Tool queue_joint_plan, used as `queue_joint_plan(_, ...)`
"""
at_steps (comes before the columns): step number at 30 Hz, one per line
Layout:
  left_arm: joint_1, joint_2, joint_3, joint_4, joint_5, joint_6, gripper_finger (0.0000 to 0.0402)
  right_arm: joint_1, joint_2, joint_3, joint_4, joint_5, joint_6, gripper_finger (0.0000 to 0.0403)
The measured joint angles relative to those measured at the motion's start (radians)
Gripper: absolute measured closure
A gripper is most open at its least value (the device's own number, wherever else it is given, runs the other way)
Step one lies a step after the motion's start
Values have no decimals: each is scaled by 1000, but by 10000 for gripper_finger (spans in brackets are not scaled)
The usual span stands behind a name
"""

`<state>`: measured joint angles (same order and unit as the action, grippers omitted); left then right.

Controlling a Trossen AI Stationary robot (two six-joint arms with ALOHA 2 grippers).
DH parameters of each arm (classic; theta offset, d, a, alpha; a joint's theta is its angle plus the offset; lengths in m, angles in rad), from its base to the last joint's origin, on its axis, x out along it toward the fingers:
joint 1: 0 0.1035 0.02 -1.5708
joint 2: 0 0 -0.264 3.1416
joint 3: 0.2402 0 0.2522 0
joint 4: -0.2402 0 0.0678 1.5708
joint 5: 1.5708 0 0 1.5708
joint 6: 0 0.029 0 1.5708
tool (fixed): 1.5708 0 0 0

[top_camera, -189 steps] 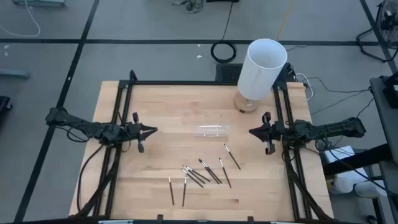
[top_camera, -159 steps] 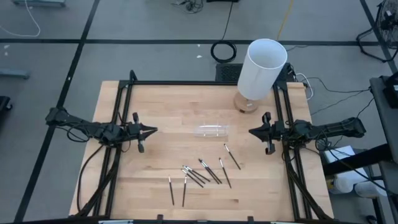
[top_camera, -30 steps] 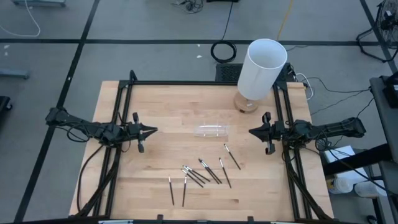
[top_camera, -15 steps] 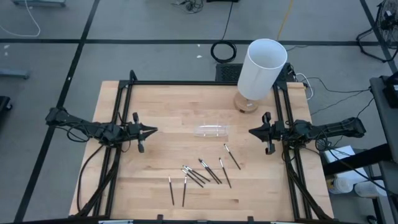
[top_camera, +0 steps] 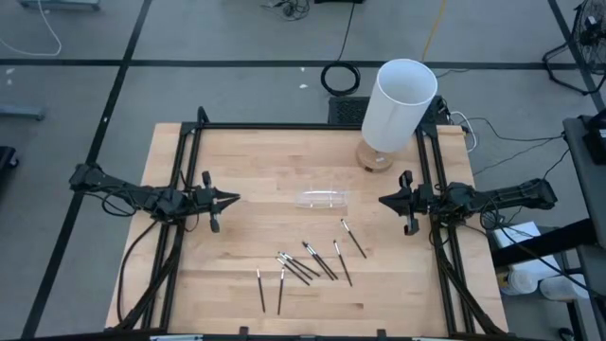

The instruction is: Put items in baskets/containers

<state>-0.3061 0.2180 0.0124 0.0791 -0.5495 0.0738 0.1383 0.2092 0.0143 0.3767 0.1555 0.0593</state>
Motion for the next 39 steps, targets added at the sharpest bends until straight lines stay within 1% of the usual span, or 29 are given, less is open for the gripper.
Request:
queue_joint_plan(20,0,0,0,0,0,0,362,0,0,0,0,0,0,403)
queue_joint_plan(27,0,0,-1,6,0,-3,362,0,0,0,27,0,0,403)
queue_joint_plan(33,0,0,-2,53,2,-85,362,0,0,0,30,0,5,403)
queue_joint_plan(39,0,0,-2,119,2,-90,362,0,0,0,51,0,7,403)
